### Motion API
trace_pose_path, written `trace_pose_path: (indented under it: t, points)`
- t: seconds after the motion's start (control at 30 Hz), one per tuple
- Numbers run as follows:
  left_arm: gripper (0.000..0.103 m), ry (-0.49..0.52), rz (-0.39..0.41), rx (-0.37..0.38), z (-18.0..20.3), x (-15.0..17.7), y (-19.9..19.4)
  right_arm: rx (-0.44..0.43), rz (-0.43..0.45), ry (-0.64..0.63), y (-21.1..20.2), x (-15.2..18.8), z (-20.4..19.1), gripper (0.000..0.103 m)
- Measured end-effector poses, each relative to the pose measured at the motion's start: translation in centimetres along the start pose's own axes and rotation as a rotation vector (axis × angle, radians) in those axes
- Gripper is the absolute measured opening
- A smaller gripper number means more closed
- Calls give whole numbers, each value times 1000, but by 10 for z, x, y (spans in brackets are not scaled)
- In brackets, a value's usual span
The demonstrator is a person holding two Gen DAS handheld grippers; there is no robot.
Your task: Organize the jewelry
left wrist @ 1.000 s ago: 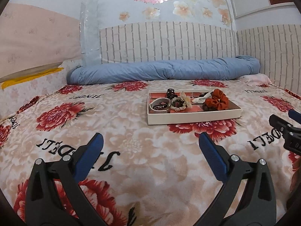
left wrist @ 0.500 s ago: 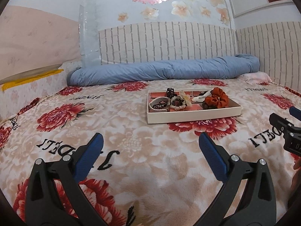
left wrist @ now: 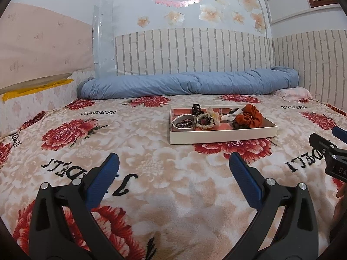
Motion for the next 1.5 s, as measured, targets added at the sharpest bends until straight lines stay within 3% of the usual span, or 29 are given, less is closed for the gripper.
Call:
trace_pose_path:
  t: [1.5]
  points:
    - [98,-5,-5,2,0,0,1,5,8,8,-2,-1,2,99]
Point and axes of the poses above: each gripper's, at about its wrist camera, not at the fingertips, and y roughly the way its jaws point, z to its right, x to its underside, the point moved 4 cm from there along y, roughly the way its jaws point, and after that the axes turned 14 degrees about -x, right-handed, at the moved point
